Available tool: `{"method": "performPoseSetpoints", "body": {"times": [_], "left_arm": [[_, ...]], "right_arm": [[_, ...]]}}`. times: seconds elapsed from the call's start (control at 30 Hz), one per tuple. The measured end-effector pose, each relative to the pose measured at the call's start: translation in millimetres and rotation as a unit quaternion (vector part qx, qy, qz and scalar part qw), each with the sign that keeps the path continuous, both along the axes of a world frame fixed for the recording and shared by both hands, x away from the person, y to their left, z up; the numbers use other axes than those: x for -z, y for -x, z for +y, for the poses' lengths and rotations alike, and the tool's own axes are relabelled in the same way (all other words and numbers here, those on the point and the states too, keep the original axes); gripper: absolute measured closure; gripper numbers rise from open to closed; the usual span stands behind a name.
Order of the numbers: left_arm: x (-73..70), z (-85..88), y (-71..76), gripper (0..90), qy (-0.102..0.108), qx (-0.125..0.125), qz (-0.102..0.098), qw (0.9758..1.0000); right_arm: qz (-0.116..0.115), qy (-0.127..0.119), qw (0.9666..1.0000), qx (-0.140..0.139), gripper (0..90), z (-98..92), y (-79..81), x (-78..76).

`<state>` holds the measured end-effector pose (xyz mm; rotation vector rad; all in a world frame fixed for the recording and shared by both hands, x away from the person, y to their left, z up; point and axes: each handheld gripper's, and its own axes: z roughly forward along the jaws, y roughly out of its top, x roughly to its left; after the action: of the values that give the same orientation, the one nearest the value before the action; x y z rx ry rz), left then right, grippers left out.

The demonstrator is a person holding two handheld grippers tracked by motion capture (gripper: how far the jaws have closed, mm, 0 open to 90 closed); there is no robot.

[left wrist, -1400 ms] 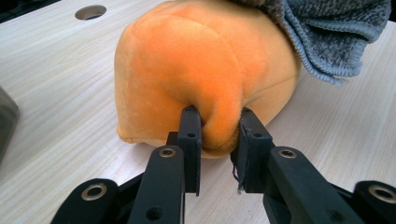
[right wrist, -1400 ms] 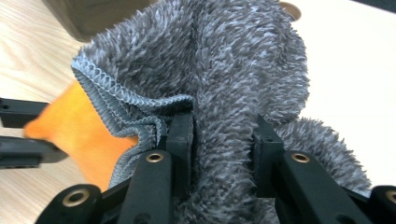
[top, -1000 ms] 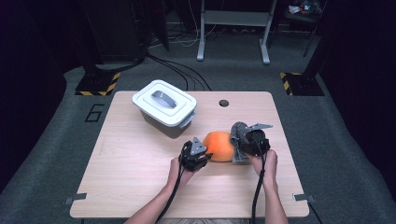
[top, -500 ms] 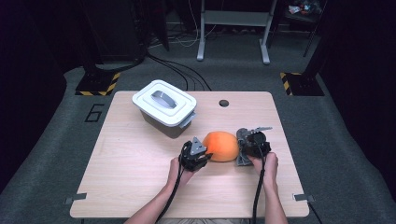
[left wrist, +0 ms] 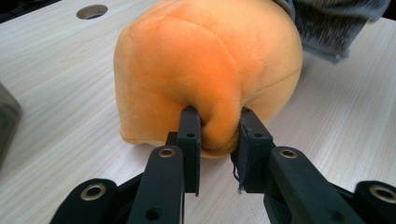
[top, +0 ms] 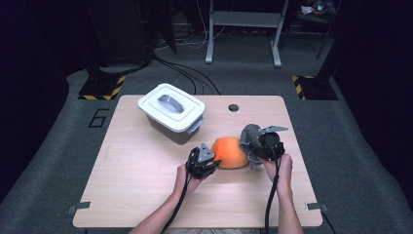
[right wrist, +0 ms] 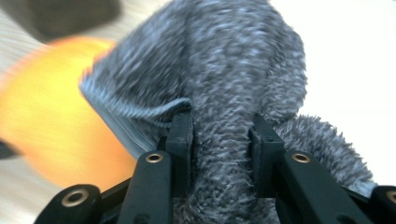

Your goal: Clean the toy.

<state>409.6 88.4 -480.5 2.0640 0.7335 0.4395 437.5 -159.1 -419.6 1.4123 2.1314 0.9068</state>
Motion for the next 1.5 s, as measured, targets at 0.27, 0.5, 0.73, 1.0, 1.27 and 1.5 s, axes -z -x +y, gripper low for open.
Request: {"method": "performPoseSetpoints", "body": {"times": [0.27,0.5,0.73,1.0,1.27,1.5], "left_arm": [[-0.6,-0.9,0.3,74.3,-0.005,0.002,-0.004,1.0],[-2.2,-3.9,1.3,74.3,-0.008,0.007,-0.007,0.9999],[-1.9,-5.3,1.8,74.3,-0.013,0.009,-0.005,0.9999],[0.2,-3.8,1.1,74.5,-0.005,0.004,-0.002,1.0],[1.3,-3.2,0.3,74.5,0.0,0.003,0.004,1.0],[1.5,-3.0,-0.1,74.5,0.003,0.003,0.005,1.0]], "right_arm": [[-0.022,-0.003,0.9983,-0.053,65.8,30.0,4.1,-17.3],[-0.038,-0.023,0.9943,-0.097,65.9,44.0,9.3,-29.5],[-0.025,0.039,0.9927,-0.111,65.8,69.7,1.8,-10.6],[-0.025,0.047,0.9954,-0.08,66.6,63.4,0.8,-7.6],[-0.012,0.035,0.9983,-0.045,66.5,36.8,0.7,-0.3],[-0.001,0.023,0.9995,-0.023,66.6,18.3,0.1,10.8]]}}
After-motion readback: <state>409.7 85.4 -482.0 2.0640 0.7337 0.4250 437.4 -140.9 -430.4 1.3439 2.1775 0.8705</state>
